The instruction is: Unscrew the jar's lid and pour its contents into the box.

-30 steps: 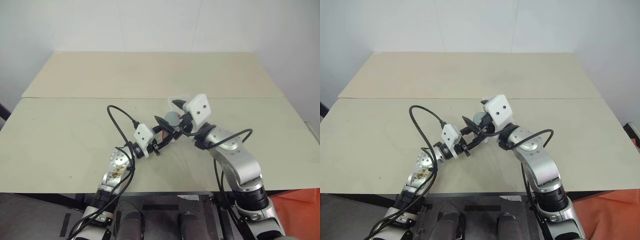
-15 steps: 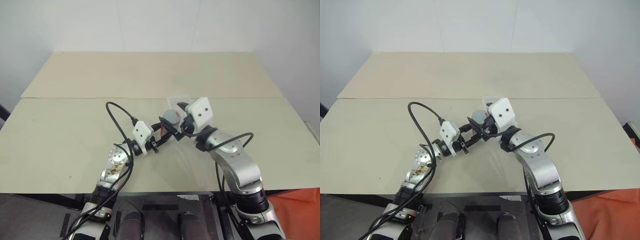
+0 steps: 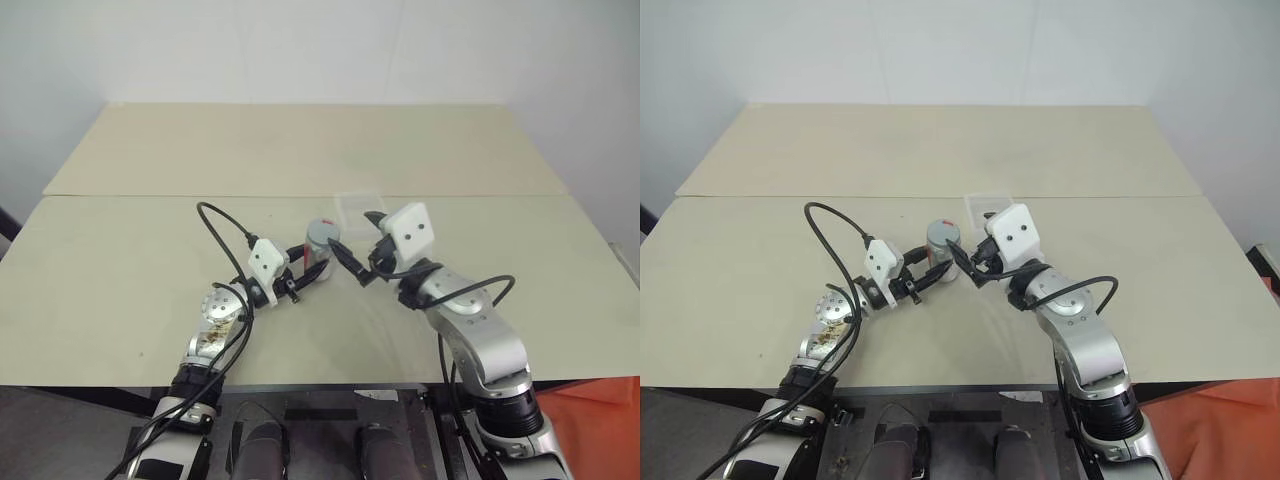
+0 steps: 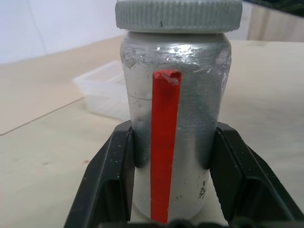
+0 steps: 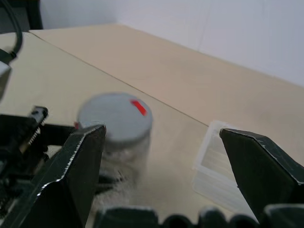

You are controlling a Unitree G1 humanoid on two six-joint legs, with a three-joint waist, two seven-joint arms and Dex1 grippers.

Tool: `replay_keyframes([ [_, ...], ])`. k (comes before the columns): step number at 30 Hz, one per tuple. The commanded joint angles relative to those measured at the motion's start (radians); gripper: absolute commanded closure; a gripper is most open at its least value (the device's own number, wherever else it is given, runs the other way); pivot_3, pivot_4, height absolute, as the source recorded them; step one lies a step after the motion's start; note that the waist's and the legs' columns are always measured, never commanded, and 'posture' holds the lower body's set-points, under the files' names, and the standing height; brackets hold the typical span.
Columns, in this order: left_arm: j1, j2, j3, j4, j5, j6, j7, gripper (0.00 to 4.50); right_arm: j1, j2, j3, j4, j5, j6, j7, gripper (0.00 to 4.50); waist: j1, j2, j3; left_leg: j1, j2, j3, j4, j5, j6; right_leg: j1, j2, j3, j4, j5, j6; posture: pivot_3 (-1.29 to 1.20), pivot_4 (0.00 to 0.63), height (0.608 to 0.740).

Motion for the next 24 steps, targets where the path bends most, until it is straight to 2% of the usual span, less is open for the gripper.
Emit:
replay_keyframes([
  [1, -0.024, -0.001, 0.014, -0.004, -0.009, -0.038, -0.004, 2.61, -0.003, -0.017, -0.016, -0.052, -0.009, -0.045, 0.013, 0.03, 0.000, 0.000, 0.000, 0.000, 0.000, 0.000, 0.000, 0.000, 0.000, 0.000, 0.000, 0.000, 0.000, 0.000, 0.000, 0.00, 0.150, 0.740],
  [8, -0.015, -0.015, -0.009, -0.043, 0.000, -0.045, -0.001, 2.61, -0.075, 0.038, -0.005, -0.040, 0.014, -0.053, 0.011, 0.03, -0.004, 0.000, 0.000, 0.000, 0.000, 0.000, 0.000, 0.000, 0.000, 0.000, 0.000, 0.000, 0.000, 0.000, 0.000, 0.00, 0.150, 0.740],
  [18, 0.007, -0.037, -0.030, -0.086, 0.005, -0.032, 0.011, 2.61, -0.208, 0.181, 0.042, 0.225, -0.082, -0.160, -0.073, 0.03, -0.002, 0.000, 0.000, 0.000, 0.000, 0.001, 0.000, 0.000, 0.000, 0.000, 0.000, 0.000, 0.001, 0.000, 0.000, 0.00, 0.150, 0.740],
  [24, 0.008, -0.038, -0.032, -0.089, 0.006, -0.031, 0.020, 2.61, -0.202, 0.194, 0.054, 0.263, -0.124, -0.194, -0.083, 0.03, -0.003, 0.000, 0.000, 0.000, 0.000, 0.002, 0.000, 0.000, 0.000, -0.001, 0.000, 0.000, 0.001, 0.000, 0.000, 0.00, 0.150, 0.740],
])
